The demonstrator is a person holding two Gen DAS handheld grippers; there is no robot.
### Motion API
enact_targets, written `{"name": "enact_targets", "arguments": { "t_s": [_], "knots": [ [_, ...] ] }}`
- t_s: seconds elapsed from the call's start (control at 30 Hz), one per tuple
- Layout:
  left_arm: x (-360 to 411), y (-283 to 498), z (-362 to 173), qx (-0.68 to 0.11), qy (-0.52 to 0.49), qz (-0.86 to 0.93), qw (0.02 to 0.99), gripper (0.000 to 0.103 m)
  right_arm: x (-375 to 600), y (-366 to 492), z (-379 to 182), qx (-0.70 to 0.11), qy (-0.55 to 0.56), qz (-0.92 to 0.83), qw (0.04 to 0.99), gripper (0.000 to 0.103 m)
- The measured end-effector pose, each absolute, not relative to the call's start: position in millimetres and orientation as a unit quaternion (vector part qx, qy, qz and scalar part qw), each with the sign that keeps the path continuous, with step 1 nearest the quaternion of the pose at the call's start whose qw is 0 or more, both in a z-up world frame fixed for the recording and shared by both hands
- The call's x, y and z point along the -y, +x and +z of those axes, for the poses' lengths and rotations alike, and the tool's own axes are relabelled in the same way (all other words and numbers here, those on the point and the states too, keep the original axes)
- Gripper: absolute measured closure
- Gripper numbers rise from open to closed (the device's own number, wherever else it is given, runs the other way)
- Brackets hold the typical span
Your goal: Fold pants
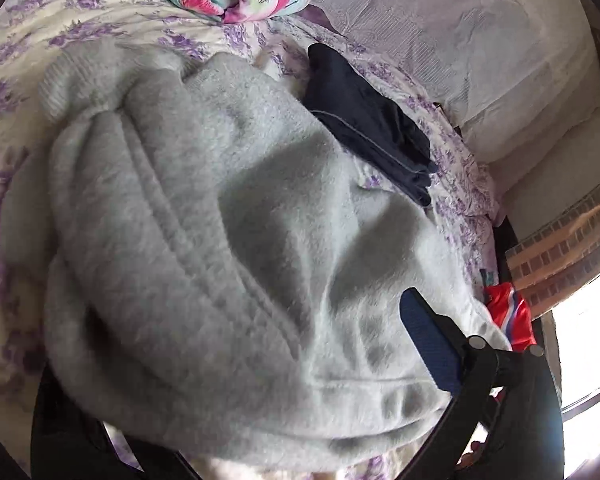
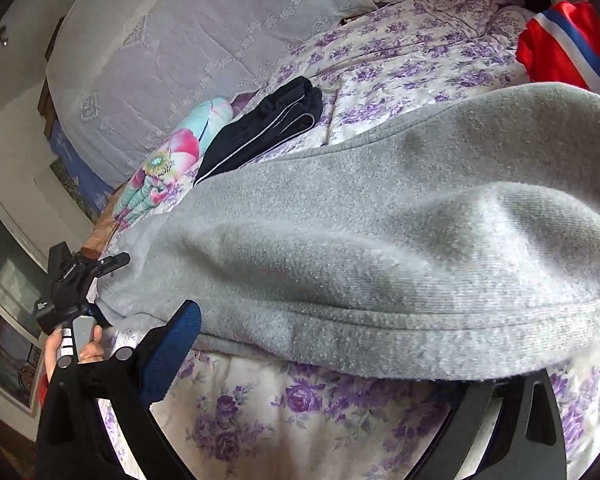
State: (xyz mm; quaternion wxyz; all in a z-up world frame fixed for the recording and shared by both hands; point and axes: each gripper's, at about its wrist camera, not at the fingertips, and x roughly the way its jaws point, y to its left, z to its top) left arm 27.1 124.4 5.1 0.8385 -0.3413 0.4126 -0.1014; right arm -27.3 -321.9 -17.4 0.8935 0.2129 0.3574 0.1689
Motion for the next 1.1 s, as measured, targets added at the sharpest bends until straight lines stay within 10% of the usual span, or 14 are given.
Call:
{"name": "enact_targets", "arguments": {
  "t_s": [0.07,0.13,0.37,0.67,0.87,0.9,1.0,1.1],
  "knots": [
    [-136,25,2,-0.393,-0.374,-0.106,0.833,0.009,336,-37,-17,-0.336,0.243,0.151,0.897,0.003],
    [-150,17,-1,-0.392,-0.381,-0.090,0.833,0.058,351,-48,-17,-0.323,0.275,0.141,0.895,0.004],
    [-182,-50,21,-0.350,-0.377,-0.128,0.848,0.081,371,-94,-14,-0.341,0.247,0.095,0.902,0.004],
    [-254,-147,44,-0.333,-0.330,0.009,0.883,0.075,387,-72,-23,-0.343,0.308,0.086,0.883,0.003],
    [-245,-157,12,-0.300,-0.310,0.023,0.902,0.038,357,-33,-21,-0.377,0.276,0.114,0.877,0.004],
    [-239,-153,13,-0.294,-0.298,0.023,0.908,0.025,352,-26,-22,-0.379,0.275,0.115,0.876,0.007],
    [-216,-142,19,-0.302,-0.240,0.049,0.921,0.011,353,-12,-28,-0.369,0.309,0.147,0.864,0.067],
    [-213,-141,27,-0.295,-0.252,0.026,0.921,0.021,371,-20,-29,-0.345,0.378,0.178,0.840,0.074]
  ]
}}
